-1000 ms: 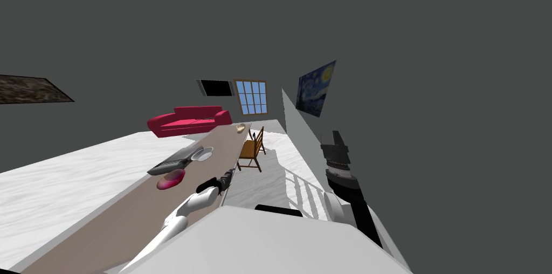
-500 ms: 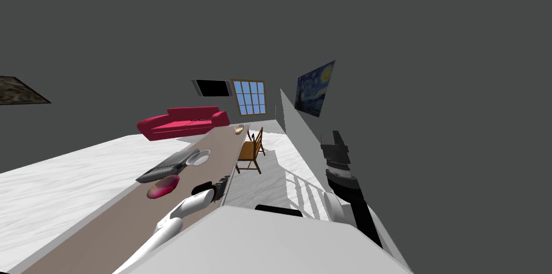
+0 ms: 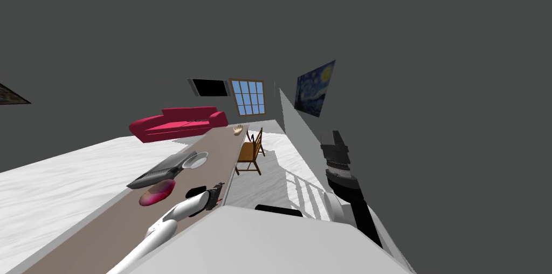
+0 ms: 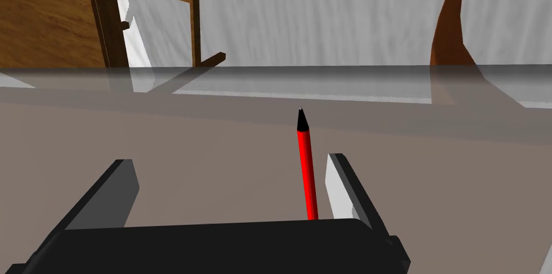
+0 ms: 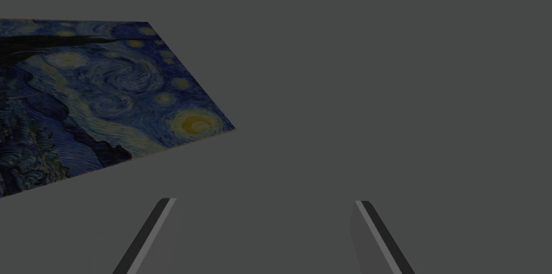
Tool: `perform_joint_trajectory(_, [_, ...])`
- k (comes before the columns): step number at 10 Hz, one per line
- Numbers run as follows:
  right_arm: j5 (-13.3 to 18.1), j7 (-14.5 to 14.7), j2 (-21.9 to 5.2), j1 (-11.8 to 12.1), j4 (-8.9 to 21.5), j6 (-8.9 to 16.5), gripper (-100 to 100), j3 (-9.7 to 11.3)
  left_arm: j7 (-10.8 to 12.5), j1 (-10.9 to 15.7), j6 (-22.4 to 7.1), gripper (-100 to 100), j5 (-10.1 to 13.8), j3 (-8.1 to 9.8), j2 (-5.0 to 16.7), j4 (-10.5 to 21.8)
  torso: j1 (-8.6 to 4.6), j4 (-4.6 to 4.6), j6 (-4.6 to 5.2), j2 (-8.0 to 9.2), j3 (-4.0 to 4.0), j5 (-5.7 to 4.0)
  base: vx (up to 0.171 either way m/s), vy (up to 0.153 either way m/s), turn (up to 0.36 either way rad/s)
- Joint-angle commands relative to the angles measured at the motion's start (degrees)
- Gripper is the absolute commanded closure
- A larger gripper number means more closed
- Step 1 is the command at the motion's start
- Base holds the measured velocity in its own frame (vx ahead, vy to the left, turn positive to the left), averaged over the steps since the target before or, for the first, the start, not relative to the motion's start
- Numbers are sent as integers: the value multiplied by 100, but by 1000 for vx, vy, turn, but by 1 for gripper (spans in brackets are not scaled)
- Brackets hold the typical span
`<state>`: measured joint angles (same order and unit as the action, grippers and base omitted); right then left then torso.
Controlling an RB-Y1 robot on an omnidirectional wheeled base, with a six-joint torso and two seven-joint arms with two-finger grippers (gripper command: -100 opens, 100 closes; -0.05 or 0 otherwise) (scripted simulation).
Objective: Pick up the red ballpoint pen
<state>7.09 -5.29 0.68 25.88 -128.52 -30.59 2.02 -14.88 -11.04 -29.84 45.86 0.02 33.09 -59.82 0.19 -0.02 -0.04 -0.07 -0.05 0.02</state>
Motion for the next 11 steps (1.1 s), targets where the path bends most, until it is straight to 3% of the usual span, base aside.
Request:
perform_joint_trajectory(1, [0, 0, 0, 0, 0, 0, 0, 0, -66, 67, -61, -100, 108, -23, 4, 271, 0, 0, 0, 0, 0, 0, 27, 57, -31])
perform_joint_trajectory(2, [0, 0, 0, 0, 0, 0, 0, 0, -117, 111, -235, -100, 236, -17, 61, 403, 0, 0, -1, 1, 0, 1, 43, 67, -59])
perform_joint_trajectory(5, [0, 0, 0, 0, 0, 0, 0, 0, -166, 152, -397, -100, 355, -12, 113, 804, 5, 0, 0, -2, -1, 1, 29, 63, -37])
perform_joint_trajectory(8, [0, 0, 0, 0, 0, 0, 0, 0, -298, 247, -811, -100, 653, -3, 239, 1402, 12, -1, 0, -6, -3, 3, 42, 92, -60])
perform_joint_trajectory(10, [0, 0, 0, 0, 0, 0, 0, -1, -298, 247, -811, -100, 653, -3, 239, 1474, 11, -1, -1, -3, -2, 5, 18, 61, -7])
perform_joint_trajectory(11, [0, 0, 0, 0, 0, 0, 0, 0, -336, 270, -922, -100, 732, -2, 272, 1658, -6, 0, -2, 5, 2, 1, 16, 36, -23])
